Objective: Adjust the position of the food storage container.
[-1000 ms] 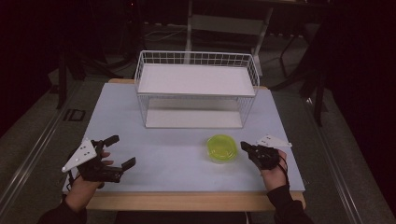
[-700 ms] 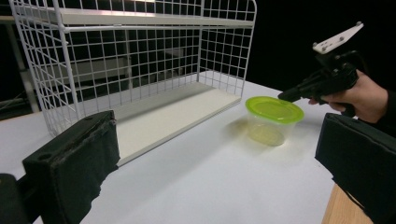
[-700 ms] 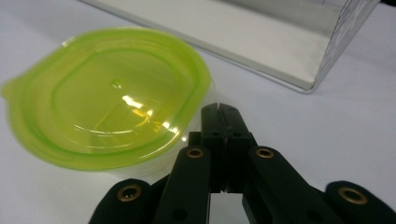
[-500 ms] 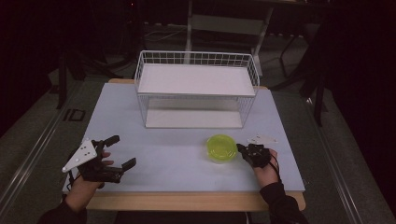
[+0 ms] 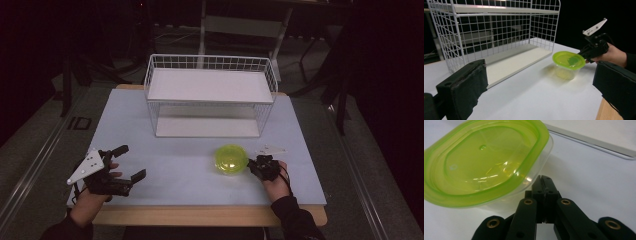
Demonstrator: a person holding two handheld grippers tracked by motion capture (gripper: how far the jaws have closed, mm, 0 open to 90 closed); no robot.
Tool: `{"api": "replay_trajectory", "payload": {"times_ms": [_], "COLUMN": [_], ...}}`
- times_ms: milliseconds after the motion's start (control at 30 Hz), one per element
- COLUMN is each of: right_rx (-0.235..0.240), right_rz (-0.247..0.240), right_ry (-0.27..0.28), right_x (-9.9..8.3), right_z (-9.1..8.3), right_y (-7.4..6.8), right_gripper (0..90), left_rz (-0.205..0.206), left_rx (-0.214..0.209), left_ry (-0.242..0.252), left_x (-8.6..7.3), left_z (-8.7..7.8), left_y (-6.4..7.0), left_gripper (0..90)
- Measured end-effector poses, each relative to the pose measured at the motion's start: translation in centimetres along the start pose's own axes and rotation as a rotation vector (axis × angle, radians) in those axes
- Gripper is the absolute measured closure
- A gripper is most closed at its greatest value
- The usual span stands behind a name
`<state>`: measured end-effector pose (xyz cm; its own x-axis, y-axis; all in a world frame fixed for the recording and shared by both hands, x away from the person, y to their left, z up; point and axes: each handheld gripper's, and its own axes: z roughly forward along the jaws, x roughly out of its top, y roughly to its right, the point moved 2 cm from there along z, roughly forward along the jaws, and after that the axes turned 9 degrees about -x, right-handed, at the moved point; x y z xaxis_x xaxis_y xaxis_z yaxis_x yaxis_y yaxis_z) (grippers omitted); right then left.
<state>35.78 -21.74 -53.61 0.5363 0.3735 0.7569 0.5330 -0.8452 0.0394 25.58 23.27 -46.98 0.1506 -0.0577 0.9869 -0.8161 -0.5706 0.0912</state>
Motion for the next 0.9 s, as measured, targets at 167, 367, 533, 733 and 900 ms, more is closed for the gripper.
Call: {"api": "replay_trajectory", "payload": {"times_ms": [167, 367, 533, 733, 900], "right_rx": [0.035, 0.075, 0.102, 0.124, 0.125], "right_rz": [-0.005, -0.001, -0.008, -0.018, -0.031], "right_ry": [0.000, -0.005, -0.017, -0.029, -0.036], "right_x": [0.4, 0.7, 0.9, 1.1, 1.2], "right_z": [0.5, 0.7, 1.0, 1.3, 1.5], "right_y": [-1.3, -2.6, -3.6, -4.7, -5.1], "right_gripper": [90.0, 90.0, 90.0, 89.9, 89.8], "left_rz": [0.000, 0.000, 0.000, -0.004, -0.002], "left_rx": [-0.001, -0.005, -0.010, -0.017, -0.025], "left_ry": [-0.001, 0.004, 0.000, -0.001, -0.004], "left_x": [0.0, 0.0, 0.0, 0.0, -0.1], "left_z": [0.0, 0.0, 0.0, 0.1, 0.3], "left_y": [0.0, 0.1, 0.1, 0.1, 0.1], "left_gripper": [0.0, 0.0, 0.0, 0.0, 0.0]}}
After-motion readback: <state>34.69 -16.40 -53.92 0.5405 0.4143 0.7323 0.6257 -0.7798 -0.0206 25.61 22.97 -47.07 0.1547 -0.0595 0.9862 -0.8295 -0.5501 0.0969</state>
